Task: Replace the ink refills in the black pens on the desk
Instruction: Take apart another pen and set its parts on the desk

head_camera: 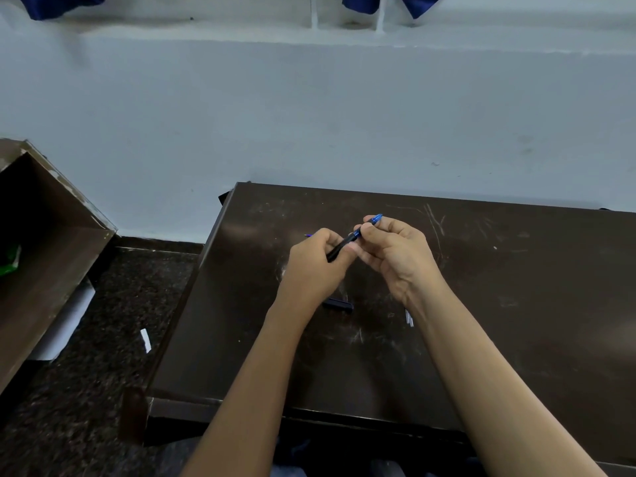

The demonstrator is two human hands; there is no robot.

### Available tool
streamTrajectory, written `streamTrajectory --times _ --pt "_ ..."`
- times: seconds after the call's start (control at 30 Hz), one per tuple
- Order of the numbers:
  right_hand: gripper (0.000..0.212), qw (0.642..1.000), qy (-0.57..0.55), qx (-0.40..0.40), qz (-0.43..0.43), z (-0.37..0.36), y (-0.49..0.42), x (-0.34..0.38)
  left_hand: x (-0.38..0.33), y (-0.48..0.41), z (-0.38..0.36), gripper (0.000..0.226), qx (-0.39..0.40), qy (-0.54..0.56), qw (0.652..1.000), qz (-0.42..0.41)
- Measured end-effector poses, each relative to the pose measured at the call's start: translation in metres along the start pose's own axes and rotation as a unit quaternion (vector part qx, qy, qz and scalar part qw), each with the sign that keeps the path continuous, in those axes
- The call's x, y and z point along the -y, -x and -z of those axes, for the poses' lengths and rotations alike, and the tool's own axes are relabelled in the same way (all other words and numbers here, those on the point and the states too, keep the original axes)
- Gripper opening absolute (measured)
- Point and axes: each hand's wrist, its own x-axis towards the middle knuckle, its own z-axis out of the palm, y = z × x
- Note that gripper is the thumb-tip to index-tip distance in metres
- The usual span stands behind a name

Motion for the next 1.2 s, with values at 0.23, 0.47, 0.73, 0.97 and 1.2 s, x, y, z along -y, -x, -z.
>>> streamTrajectory --times 0.23,0.47,0.73,0.97,1.2 --pt "0.013 1.000 -0.006 0.000 -0.004 -0.0008 -0.0003 0.0009 0.0012 -0.0036 -0.0037 0.018 -0.021 -0.018 1.000 -0.001" --pt "0.013 1.000 -0.010 0.005 -0.006 -0.0033 -0.0005 -0.0016 0.0040 -0.0062 -0.0050 0.037 -0.004 0.003 1.000 0.028" --pt "0.008 1.000 -0.020 0.005 -0.008 -0.0054 -0.0012 -0.0031 0.0045 -0.0036 -0.0044 0.023 -0.054 -0.027 0.998 -0.009" --pt "0.009 1.000 -0.015 0.002 -0.010 -0.0063 -0.0009 -0.0068 0.0058 -0.0043 -0.0010 0.019 -0.052 -0.038 0.998 -0.015" --pt "0.009 1.000 -0.008 0.009 -0.007 -0.0065 0.0006 -0.0059 0.0057 -0.0044 -0.0011 0.037 -0.035 -0.050 0.998 0.014"
